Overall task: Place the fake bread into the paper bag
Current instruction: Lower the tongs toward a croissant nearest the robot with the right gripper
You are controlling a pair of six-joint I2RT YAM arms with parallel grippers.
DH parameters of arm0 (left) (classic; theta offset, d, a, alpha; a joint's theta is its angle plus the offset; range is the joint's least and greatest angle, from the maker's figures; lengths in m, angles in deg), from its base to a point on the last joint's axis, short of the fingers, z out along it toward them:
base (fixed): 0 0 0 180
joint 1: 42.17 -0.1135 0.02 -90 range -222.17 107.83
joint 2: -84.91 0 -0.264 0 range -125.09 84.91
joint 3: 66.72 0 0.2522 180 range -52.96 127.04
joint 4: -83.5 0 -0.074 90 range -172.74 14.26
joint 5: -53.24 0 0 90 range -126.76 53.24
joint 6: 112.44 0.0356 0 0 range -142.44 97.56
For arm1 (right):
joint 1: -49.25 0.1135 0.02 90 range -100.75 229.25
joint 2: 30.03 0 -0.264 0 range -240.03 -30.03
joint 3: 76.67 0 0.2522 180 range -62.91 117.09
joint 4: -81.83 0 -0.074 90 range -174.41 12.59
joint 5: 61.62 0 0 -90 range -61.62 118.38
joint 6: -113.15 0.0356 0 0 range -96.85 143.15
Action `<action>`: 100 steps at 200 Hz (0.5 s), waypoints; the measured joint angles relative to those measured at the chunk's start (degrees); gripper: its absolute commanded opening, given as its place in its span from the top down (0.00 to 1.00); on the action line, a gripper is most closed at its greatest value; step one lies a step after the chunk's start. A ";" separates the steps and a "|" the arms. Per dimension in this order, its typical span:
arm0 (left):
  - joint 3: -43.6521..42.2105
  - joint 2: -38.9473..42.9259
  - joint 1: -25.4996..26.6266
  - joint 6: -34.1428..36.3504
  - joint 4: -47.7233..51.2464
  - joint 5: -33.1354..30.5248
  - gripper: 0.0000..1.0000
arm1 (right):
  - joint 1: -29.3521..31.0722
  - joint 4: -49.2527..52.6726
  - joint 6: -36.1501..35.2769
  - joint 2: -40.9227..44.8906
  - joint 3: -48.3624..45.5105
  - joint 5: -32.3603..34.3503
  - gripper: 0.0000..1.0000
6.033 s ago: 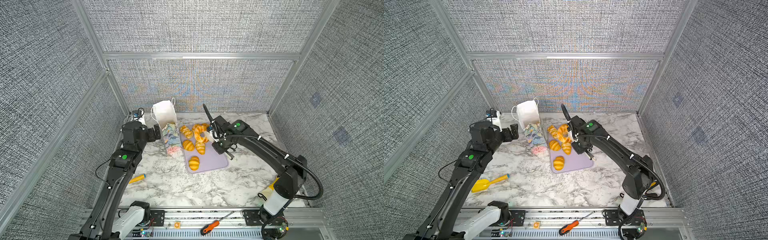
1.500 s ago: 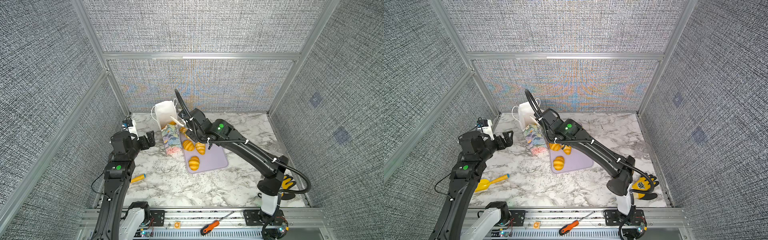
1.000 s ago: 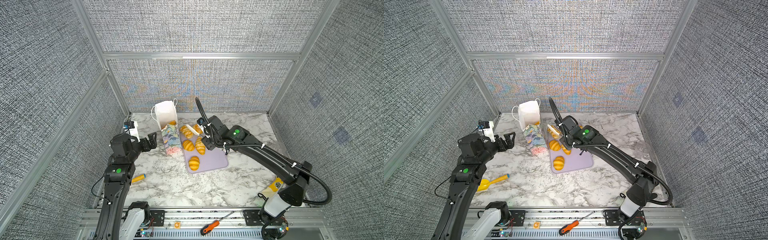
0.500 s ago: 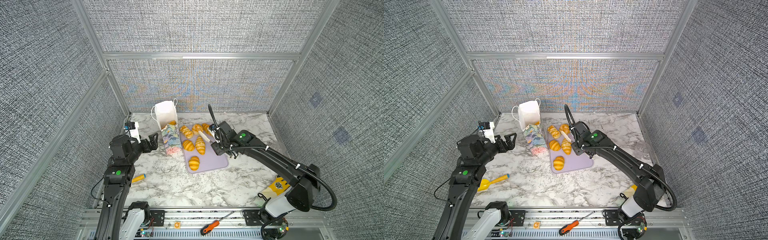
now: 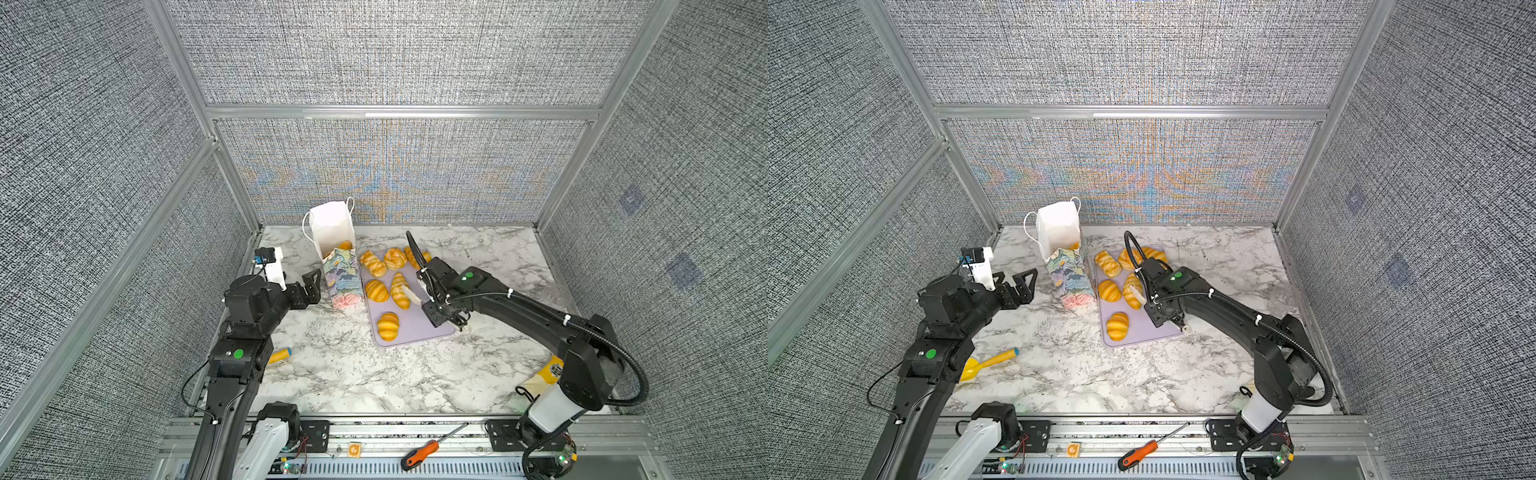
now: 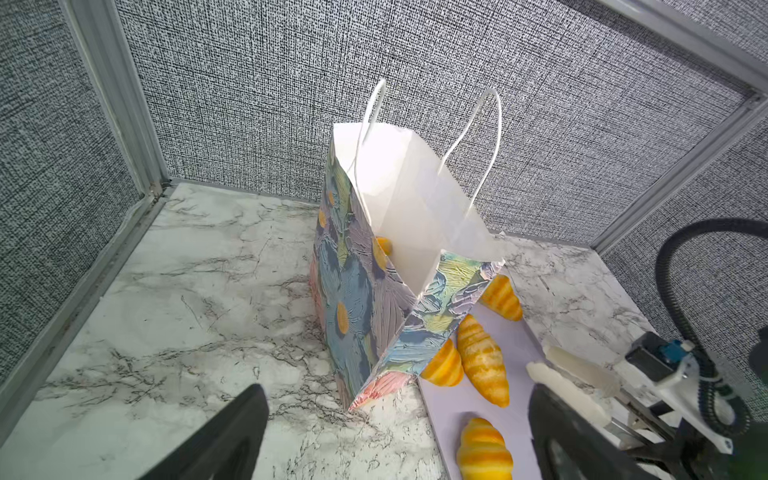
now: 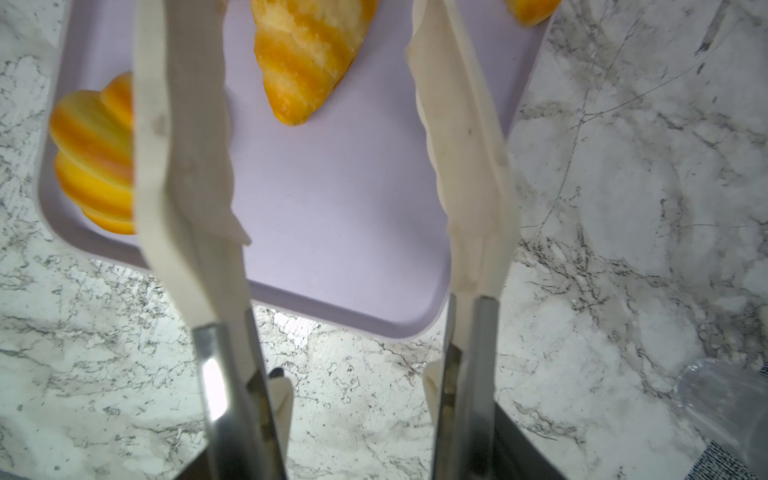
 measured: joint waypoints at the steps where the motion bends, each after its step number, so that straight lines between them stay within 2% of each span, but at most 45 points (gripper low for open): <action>1: -0.02 0.02 0.07 0.00 0.00 -0.02 0.01 | 0.04 0.04 0.04 -0.04 0.00 -0.02 0.37; 71: -2.54 0.83 4.76 -1.51 0.26 -5.88 0.01 | 6.05 3.98 4.39 -0.31 -1.09 -4.35 0.36; 100: -2.95 0.11 5.97 -1.53 0.33 -6.49 0.01 | 8.31 5.62 6.32 0.57 -1.36 -5.90 0.35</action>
